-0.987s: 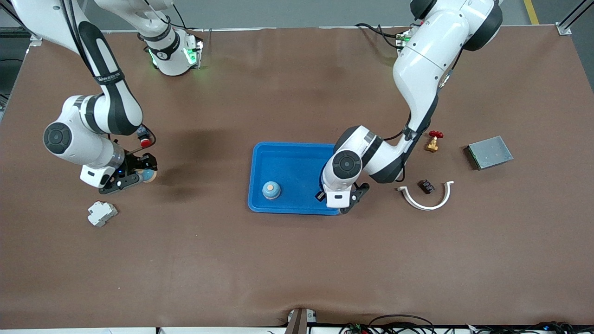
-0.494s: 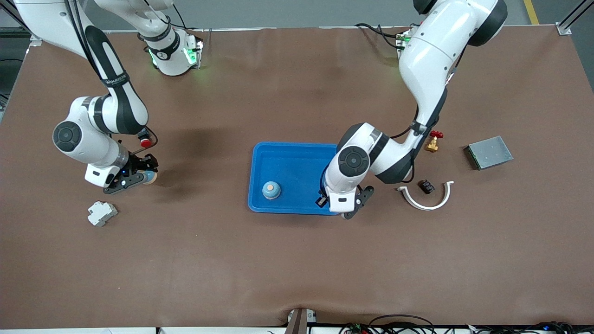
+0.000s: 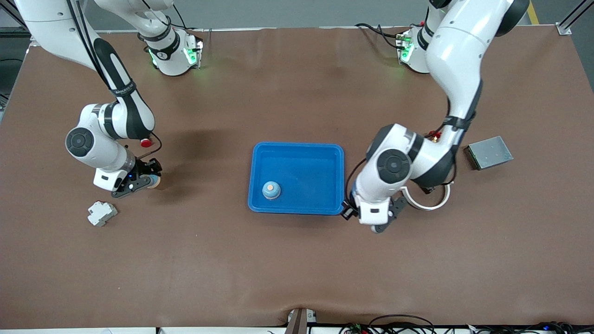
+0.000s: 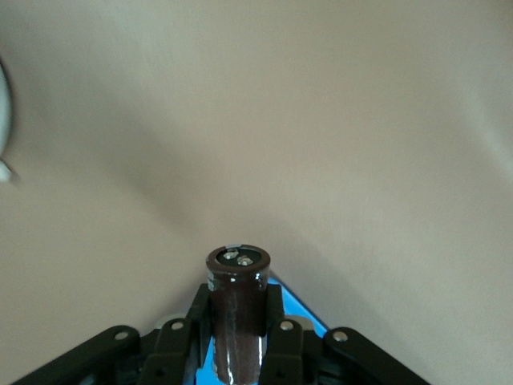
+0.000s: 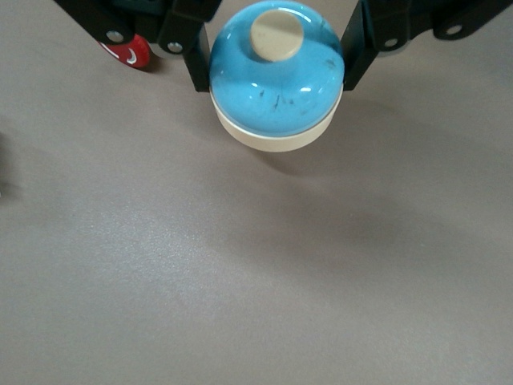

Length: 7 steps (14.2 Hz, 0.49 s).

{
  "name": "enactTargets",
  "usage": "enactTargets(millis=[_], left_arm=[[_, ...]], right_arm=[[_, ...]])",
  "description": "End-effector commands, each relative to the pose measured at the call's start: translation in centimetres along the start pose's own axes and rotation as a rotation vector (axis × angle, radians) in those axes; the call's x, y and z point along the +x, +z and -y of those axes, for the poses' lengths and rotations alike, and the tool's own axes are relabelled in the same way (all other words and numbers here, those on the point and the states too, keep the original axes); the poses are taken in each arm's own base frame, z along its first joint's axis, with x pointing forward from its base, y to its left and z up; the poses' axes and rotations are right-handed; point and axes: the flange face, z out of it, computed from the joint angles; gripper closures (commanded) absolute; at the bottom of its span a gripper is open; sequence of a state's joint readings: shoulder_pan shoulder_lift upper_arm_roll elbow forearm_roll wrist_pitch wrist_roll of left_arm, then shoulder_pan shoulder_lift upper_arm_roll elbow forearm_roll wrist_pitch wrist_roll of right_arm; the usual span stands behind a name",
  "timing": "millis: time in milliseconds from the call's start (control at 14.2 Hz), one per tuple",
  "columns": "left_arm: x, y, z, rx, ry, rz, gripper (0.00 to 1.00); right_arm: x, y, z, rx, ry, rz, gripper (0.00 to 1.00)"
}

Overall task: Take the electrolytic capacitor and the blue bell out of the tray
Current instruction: 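Set the bell down with the right gripper while the left gripper sets the capacitor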

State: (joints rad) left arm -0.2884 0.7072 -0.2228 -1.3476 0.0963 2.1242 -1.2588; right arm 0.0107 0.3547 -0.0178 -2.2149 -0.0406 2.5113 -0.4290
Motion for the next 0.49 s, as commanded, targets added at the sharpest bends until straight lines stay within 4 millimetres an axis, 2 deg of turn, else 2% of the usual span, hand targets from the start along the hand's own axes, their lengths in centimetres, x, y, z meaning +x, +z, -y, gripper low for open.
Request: enactTargets(millis=[0,141,423], left_arm=[[4.0,-2.6,2.6,0.046,0.083,-0.014,1.00],[7.7,-2.5,4.6,0.061,0.141,-0.007,1.00],[12.8,-1.8,8.0,0.090,0.212,0.013,1.00]], right_arm=[[0.6,0.1,-0.4,-0.031,-0.047,0.008,0.83],[0.7,0.6,-0.5,-0.031,-0.050,0.014,0.82],[1.0,1.5,-0.5,-0.035,-0.052,-0.001,0.82]])
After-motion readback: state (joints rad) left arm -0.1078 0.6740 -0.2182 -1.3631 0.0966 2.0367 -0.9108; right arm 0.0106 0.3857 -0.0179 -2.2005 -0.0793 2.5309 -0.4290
